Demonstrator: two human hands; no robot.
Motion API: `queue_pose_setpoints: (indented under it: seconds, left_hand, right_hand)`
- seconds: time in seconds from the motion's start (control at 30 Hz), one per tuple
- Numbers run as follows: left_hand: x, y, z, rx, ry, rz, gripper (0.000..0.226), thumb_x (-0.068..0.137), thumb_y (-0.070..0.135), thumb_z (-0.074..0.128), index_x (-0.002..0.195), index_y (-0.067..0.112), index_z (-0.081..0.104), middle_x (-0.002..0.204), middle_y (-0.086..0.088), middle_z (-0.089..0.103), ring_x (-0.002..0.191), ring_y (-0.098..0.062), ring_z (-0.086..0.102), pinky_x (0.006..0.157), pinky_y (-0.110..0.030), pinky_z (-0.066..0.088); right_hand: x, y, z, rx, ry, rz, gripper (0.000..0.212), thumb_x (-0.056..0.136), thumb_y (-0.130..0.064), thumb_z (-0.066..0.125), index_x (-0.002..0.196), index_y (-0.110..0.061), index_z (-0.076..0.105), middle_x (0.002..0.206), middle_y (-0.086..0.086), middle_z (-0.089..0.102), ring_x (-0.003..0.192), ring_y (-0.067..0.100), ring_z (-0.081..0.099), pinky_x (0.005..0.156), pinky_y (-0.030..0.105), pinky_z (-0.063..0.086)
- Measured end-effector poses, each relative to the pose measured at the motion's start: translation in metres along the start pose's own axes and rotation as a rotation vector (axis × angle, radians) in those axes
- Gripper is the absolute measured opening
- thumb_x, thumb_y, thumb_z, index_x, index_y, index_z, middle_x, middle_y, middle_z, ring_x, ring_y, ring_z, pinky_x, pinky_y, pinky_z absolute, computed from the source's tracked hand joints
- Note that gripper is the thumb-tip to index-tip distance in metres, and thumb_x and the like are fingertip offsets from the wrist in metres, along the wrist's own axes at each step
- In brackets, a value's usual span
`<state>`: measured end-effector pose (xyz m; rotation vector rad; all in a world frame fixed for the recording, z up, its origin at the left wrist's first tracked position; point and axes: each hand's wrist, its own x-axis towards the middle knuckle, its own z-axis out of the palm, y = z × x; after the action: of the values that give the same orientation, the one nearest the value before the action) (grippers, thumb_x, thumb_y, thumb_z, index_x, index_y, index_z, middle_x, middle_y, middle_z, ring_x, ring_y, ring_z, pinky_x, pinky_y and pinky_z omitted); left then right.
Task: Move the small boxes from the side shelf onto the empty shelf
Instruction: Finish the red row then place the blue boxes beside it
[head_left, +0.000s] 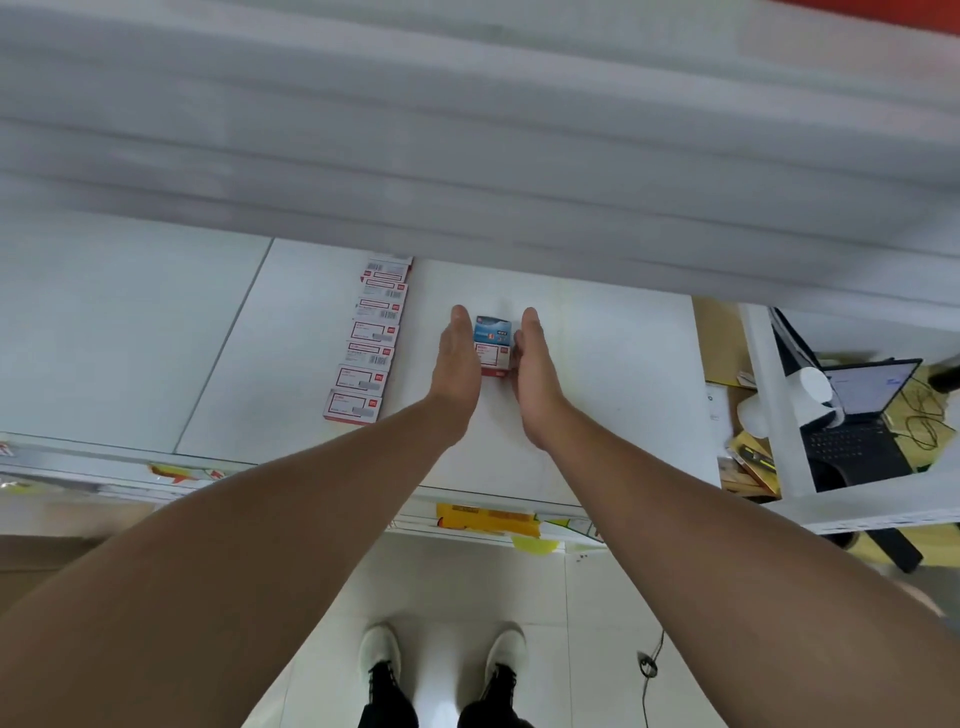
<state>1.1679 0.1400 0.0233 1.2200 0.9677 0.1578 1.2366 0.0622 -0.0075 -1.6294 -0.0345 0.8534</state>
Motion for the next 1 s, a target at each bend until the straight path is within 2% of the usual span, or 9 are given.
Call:
queue_pose_setpoints:
  seconds: [0.07, 0.13, 0.2, 0.3, 0.4, 0.47, 0.7, 0.87, 1.0]
  left_hand:
    - [-0.004, 0.002, -0.008, 0.104, -0.009, 0.069, 0.063, 0.113, 0.059, 0.016, 0.163, 0.025, 0.032, 0.136, 0.006, 0.049, 0.113, -0.004, 0.048, 0.102, -0.030, 0.029]
    - [-0.008, -0.001, -0.023, 0.247, -0.024, 0.135, 0.055, 0.116, 0.049, 0.020, 0.155, 0.016, 0.041, 0.128, 0.006, 0.049, 0.115, -0.010, 0.055, 0.093, -0.026, 0.037]
    - [-0.010, -0.003, -0.037, 0.378, -0.046, 0.202, 0.052, 0.116, 0.045, 0.025, 0.146, 0.009, 0.046, 0.126, 0.000, 0.056, 0.132, -0.026, 0.056, 0.091, -0.025, 0.044]
    - [-0.018, -0.001, -0.058, 0.532, -0.093, 0.231, 0.061, 0.113, 0.053, 0.036, 0.164, 0.019, 0.034, 0.164, -0.006, 0.044, 0.150, -0.029, 0.044, 0.117, -0.041, 0.039]
    - [-0.028, 0.004, -0.078, 0.755, -0.145, 0.306, 0.068, 0.108, 0.062, 0.042, 0.165, 0.028, 0.030, 0.171, -0.005, 0.036, 0.151, -0.030, 0.045, 0.122, -0.054, 0.039]
    - [-0.037, 0.018, -0.089, 0.922, -0.169, 0.385, 0.067, 0.107, 0.063, 0.042, 0.163, 0.028, 0.033, 0.169, -0.004, 0.039, 0.149, -0.028, 0.046, 0.121, -0.052, 0.040]
    - [-0.066, 0.061, -0.114, 1.379, -0.141, 0.521, 0.064, 0.105, 0.063, 0.043, 0.160, 0.028, 0.039, 0.160, -0.002, 0.047, 0.142, -0.028, 0.050, 0.109, -0.051, 0.050]
    - [-0.094, 0.067, -0.131, 1.515, -0.104, 0.615, 0.067, 0.102, 0.066, 0.043, 0.158, 0.029, 0.042, 0.159, -0.001, 0.048, 0.141, -0.028, 0.050, 0.109, -0.050, 0.049]
    - [-0.124, 0.069, -0.142, 1.530, -0.061, 0.634, 0.069, 0.100, 0.068, 0.045, 0.157, 0.030, 0.042, 0.163, -0.001, 0.046, 0.143, -0.028, 0.049, 0.112, -0.052, 0.047]
  right_hand:
    - [-0.010, -0.008, -0.007, -0.042, -0.016, 0.008, 0.045, 0.110, -0.064, 0.027, 0.116, -0.036, 0.062, 0.100, -0.012, 0.069, 0.086, -0.009, 0.067, 0.080, 0.013, 0.049]
    - [-0.034, -0.022, -0.010, -0.108, -0.004, -0.012, 0.032, 0.116, -0.045, 0.025, 0.100, -0.038, 0.052, 0.093, -0.019, 0.056, 0.070, -0.018, 0.060, 0.070, 0.002, 0.044]
    - [-0.047, -0.028, -0.016, -0.213, 0.009, -0.041, 0.032, 0.117, -0.042, 0.026, 0.096, -0.039, 0.051, 0.096, -0.020, 0.054, 0.082, -0.011, 0.060, 0.089, 0.013, 0.043]
    - [-0.061, -0.024, -0.026, -0.379, 0.040, -0.088, 0.038, 0.113, -0.053, 0.031, 0.134, -0.037, 0.059, 0.135, -0.011, 0.061, 0.123, 0.011, 0.053, 0.107, 0.032, 0.034]
    - [-0.080, -0.026, -0.032, -0.520, 0.054, -0.132, 0.059, 0.111, -0.057, 0.040, 0.162, -0.028, 0.041, 0.164, -0.004, 0.044, 0.147, 0.018, 0.044, 0.117, 0.033, 0.032]
    - [-0.091, -0.032, -0.034, -0.635, 0.040, -0.162, 0.064, 0.109, -0.058, 0.047, 0.164, -0.025, 0.040, 0.167, 0.000, 0.042, 0.149, 0.021, 0.044, 0.123, 0.037, 0.033]
    - [-0.138, -0.059, -0.031, -1.075, 0.069, -0.244, 0.068, 0.104, -0.060, 0.053, 0.163, -0.030, 0.038, 0.167, -0.003, 0.041, 0.150, 0.021, 0.042, 0.118, 0.036, 0.038]
    - [-0.165, -0.078, -0.019, -1.239, 0.069, -0.252, 0.076, 0.098, -0.065, 0.058, 0.163, -0.032, 0.038, 0.166, 0.000, 0.041, 0.149, 0.024, 0.042, 0.115, 0.043, 0.045]
    - [-0.188, -0.088, -0.015, -1.254, 0.110, -0.356, 0.064, 0.097, -0.058, 0.062, 0.156, -0.036, 0.048, 0.152, 0.001, 0.054, 0.137, 0.023, 0.053, 0.105, 0.038, 0.050]
